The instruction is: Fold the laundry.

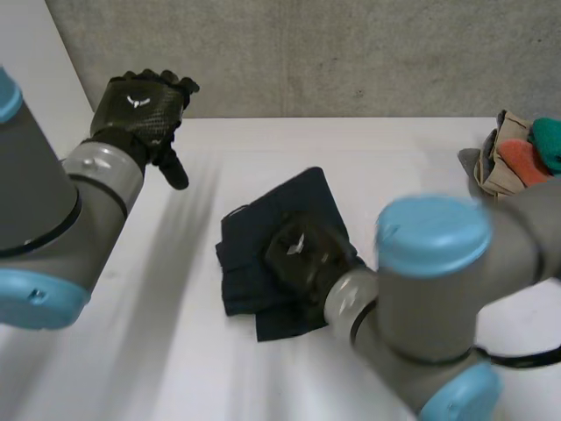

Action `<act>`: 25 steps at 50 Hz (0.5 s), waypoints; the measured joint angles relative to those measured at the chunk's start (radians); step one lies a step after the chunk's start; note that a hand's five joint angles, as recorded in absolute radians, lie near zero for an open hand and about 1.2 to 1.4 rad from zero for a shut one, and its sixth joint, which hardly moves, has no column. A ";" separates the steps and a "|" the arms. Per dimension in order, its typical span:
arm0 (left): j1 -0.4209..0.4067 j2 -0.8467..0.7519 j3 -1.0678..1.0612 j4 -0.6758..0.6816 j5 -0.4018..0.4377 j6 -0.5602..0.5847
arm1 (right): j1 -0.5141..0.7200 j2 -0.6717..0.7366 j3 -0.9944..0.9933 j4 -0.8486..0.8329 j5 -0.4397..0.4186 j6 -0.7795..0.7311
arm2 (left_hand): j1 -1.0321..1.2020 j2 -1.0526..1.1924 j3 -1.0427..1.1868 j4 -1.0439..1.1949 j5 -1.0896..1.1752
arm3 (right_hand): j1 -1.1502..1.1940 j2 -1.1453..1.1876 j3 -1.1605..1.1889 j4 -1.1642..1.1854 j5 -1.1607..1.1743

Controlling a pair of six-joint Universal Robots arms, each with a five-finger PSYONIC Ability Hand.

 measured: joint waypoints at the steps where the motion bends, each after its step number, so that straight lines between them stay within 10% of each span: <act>1: -0.003 -0.010 0.022 -0.007 -0.007 -0.008 | -0.018 -0.014 -0.016 0.009 0.003 0.027 | 0.000 0.000 0.000 0.000 0.000 | 0.000 0.000 -0.001 -0.001 -0.005; 14: -0.102 -0.207 0.372 -0.238 -0.093 -0.175 | -0.261 -0.105 -0.268 0.239 -0.094 0.463 | 0.000 0.000 0.000 0.000 0.000 | -0.112 -0.103 -0.089 -0.087 -0.061; 25: -0.217 -0.452 0.587 -0.564 -0.158 -0.410 | -0.273 0.138 -0.516 0.402 -0.210 0.533 | 0.000 0.000 0.000 0.000 0.000 | -0.123 -0.114 -0.101 -0.102 -0.061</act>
